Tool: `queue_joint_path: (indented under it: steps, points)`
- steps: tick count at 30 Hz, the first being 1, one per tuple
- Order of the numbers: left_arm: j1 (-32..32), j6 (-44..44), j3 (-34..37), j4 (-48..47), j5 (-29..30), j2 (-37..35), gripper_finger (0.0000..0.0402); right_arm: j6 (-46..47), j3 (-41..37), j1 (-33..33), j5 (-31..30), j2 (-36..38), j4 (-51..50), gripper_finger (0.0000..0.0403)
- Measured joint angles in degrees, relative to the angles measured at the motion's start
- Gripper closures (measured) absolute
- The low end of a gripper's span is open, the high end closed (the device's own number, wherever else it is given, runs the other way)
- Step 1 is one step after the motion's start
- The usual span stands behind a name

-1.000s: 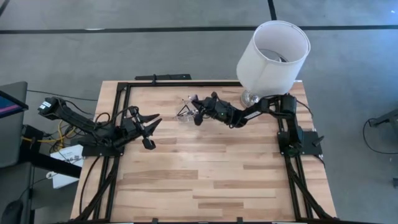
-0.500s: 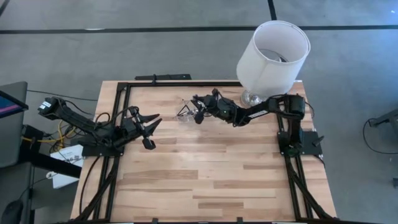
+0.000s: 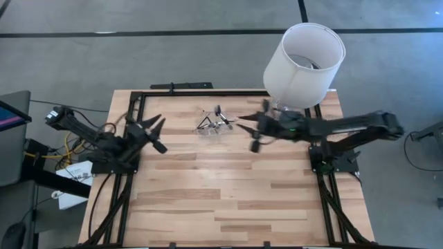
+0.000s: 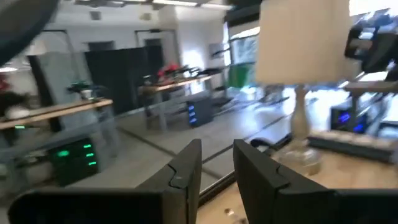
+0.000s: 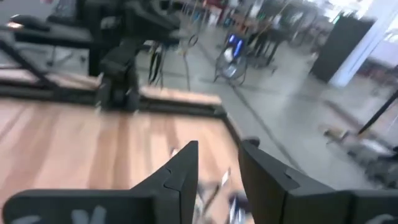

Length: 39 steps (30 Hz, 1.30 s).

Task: Sort items
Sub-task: Return to Home Position

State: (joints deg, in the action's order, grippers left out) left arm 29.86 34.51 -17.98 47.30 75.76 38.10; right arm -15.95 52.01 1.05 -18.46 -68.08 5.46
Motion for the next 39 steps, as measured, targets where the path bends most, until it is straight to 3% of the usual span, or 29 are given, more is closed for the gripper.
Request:
queue_joint_path:
  steps: [5, 8, 10, 13, 14, 20, 25, 27, 31, 35, 39]
  points:
    - [4.18, -0.01, 0.0, -2.49, -3.75, -6.22, 0.0326, 6.65, -0.17, 2.5, 2.55, 14.38, -21.42, 0.0313]
    - [5.75, -3.64, 0.0, -6.26, -7.36, -8.85, 0.0344, 8.33, -4.58, 3.68, 3.7, 20.77, -21.05, 0.032]
    - [5.45, -11.65, -0.07, -10.77, -17.46, -9.39, 0.0358, 8.19, -9.59, 4.36, 3.92, 24.76, -17.47, 0.0323]
    - [2.68, -21.13, -0.04, -18.51, -38.99, -7.62, 0.0376, 7.29, -17.56, 4.97, 3.94, 30.1, -10.16, 0.0323]
    - [1.3, -22.25, -0.04, -19.06, -42.45, -6.32, 0.0382, 6.97, -19.87, 4.99, 4.19, 31.75, -8.31, 0.0323]
    - [-10.3, -19.73, 0.0, -21.77, -41.71, -5.97, 0.0393, 7.97, -28.03, 5.11, 8.31, 42.58, -5.86, 0.0323]
    - [-18.35, -29.78, -0.02, -36.14, -55.18, -14.25, 0.0392, 9.99, -31.07, 6.76, 8.51, 52.82, -7.75, 0.0323]
    - [-20.47, -32.87, 0.31, -38.73, -58.02, -16.92, 0.0392, 9.95, -32.87, 7.63, 8.92, 56.51, -8.22, 0.0323]
    - [-22.24, -33.09, 3.94, -38.23, -59.8, -21.81, 0.0392, 9.06, -36.9, 9.13, 12.97, 62.68, -8.46, 0.0324]
    - [-22.22, -32.14, 10.61, -36.85, -59.97, -26.99, 0.0392, 8.61, -40.67, 10.32, 13.15, 67.51, -8.86, 0.0324]
    - [-22.22, -29.29, 16.45, -30.0, -60.17, -31.9, 0.0392, 8.67, -43.07, 11.8, 15.9, 67.92, -10.72, 0.0324]
